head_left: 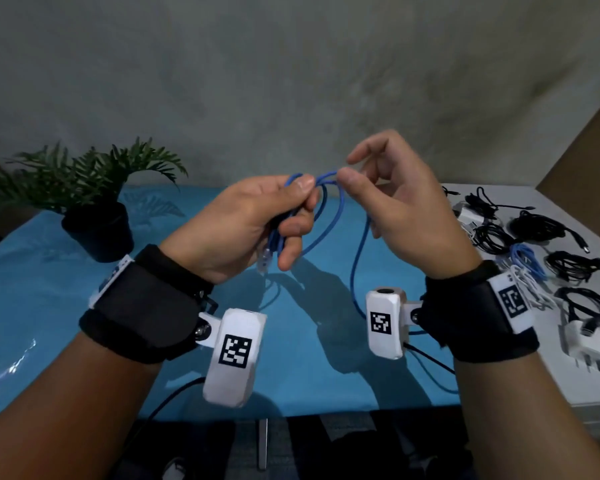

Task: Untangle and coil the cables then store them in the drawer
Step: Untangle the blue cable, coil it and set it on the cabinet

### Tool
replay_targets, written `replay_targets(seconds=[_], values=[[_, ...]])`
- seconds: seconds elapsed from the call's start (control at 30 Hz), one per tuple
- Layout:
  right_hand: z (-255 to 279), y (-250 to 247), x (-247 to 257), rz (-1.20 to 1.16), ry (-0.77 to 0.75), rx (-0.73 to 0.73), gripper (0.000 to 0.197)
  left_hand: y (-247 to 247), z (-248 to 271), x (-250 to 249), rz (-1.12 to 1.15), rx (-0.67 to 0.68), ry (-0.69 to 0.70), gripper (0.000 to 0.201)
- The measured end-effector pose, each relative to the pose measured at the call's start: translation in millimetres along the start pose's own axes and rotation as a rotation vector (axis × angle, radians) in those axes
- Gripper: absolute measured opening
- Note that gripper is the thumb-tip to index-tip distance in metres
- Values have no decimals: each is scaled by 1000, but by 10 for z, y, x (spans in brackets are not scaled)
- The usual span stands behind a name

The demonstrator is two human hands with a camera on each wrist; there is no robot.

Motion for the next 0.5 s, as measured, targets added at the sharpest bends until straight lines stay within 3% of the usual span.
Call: replay_targets(seconds=[0.1, 0.23, 0.5], values=[[11, 124, 18, -2, 21, -29, 20, 86, -2, 19, 174, 76, -11, 21], [58, 353, 43, -302, 186, 0, 40, 124, -31, 16, 311, 78, -6, 18], [80, 467, 53, -519, 267, 51, 38, 80, -48, 14, 527, 217, -33, 34]])
Point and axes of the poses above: each hand's wrist, its own z-axis away from the middle knuckle, its own y-axis out of the palm, x = y × z, the point moved 4 cm from there along -z, towards the middle knuckle, and after that the axes turned 9 degrees about -y, right-handed, at the moved point
